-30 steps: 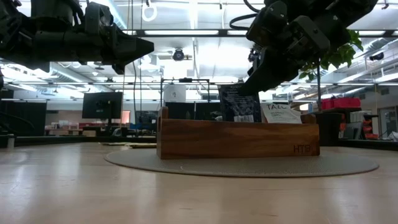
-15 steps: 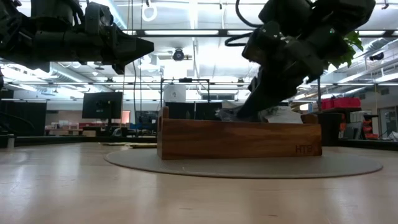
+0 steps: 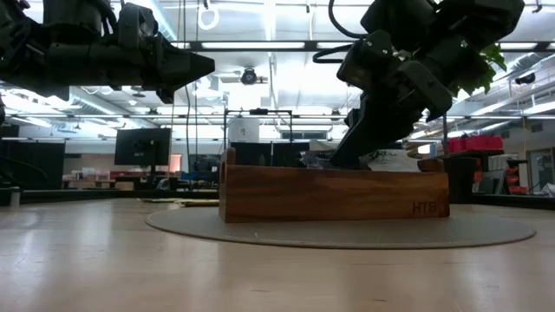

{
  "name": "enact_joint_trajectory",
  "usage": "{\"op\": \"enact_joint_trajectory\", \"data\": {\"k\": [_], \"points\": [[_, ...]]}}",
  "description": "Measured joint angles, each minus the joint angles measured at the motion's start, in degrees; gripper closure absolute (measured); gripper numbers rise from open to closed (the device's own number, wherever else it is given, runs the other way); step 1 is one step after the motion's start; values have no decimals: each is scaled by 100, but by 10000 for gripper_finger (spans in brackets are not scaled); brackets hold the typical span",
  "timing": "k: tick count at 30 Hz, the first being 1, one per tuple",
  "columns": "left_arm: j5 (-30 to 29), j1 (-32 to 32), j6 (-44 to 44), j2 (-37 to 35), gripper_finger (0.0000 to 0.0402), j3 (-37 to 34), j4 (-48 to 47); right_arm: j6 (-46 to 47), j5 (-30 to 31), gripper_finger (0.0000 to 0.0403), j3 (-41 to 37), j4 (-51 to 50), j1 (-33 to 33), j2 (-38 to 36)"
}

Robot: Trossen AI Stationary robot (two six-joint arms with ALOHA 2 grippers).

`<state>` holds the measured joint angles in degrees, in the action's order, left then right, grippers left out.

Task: Pick & Place Tea
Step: Put the purple tea bag into the middle section of the wooden organizer, then put the yellow tea bag into the left section of the wooden organizer

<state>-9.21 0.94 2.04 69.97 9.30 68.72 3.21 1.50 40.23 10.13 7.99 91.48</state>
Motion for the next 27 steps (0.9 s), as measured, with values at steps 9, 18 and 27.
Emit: {"op": "enact_joint_trajectory", "data": {"k": [9,18,27], "points": [[-4,1,55,1,344,0,1,-78,-47,221,11,-97,-4,-193],[-3,1,-118,2,344,0,-93,-289,98,181,17,-211,-123,-740],[-843,120,123,2,344,452,-2116,-375,271,187,17,-250,-389,-818]]}}
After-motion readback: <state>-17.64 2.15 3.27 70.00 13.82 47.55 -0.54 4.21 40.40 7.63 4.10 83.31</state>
